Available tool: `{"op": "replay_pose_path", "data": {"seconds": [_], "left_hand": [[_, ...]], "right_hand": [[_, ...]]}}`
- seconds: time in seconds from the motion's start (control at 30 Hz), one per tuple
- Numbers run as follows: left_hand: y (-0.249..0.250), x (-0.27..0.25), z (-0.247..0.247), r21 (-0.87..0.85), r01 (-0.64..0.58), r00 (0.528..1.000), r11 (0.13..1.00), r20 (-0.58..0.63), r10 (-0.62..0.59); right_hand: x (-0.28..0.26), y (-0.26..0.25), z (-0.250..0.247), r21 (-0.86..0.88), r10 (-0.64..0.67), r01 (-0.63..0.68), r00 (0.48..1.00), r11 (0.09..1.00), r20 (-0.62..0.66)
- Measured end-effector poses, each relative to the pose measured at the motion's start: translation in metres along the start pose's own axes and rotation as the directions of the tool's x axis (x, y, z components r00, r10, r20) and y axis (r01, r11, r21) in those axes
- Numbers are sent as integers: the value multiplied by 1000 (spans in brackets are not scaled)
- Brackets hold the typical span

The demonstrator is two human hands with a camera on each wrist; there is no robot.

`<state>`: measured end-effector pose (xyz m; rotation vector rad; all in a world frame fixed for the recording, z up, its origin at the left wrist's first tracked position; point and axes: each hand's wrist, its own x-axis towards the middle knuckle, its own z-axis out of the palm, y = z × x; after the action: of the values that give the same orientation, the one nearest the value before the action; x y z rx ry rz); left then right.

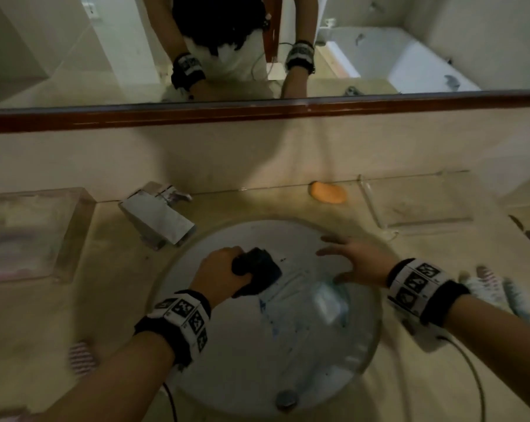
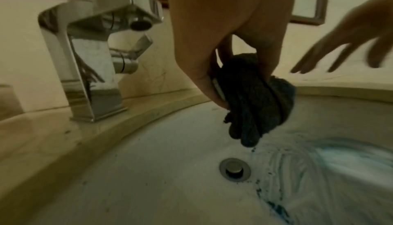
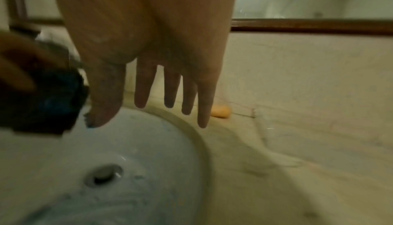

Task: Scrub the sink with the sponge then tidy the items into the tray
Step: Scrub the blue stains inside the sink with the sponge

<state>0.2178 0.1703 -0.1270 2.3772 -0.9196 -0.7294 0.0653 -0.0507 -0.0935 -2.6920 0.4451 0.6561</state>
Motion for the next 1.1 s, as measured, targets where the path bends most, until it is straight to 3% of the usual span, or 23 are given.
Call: {"op": "replay_pose_path", "data": {"seconds": [0.07, 0.2, 0.37, 0.5, 0.6, 0.83, 0.97, 1.1], "left_hand": [[-5, 18, 4, -20, 120, 987, 993, -103, -122], [-5, 54, 25, -170, 308, 909, 936, -236, -343], [29, 87, 48, -334, 404, 846, 852, -219, -487], [57, 115, 64, -298, 396, 861, 868, -207, -464], [66, 125, 77, -314, 408, 847, 857, -219, -483], [88, 128, 104, -316, 324, 885, 892, -234, -404], [93, 123, 122, -274, 218, 933, 937, -222, -282], [99, 112, 145, -221, 48, 999, 974, -14, -52]], "right_hand": [[-1, 36, -3, -163, 48, -32, 994, 986, 96], [-2, 78, -7, -330, 87, -14, 974, 944, 208], [-2, 95, 6, -231, 60, 0, 966, 973, 252], [-1, 100, 9, -200, 26, 20, 974, 980, 226], [0, 102, 9, -211, 11, 41, 971, 977, 240], [1, 108, 6, -229, -31, 90, 968, 969, 249], [1, 108, 8, -232, -25, 82, 971, 969, 237], [1, 105, 9, -258, -16, 77, 973, 963, 231]]}}
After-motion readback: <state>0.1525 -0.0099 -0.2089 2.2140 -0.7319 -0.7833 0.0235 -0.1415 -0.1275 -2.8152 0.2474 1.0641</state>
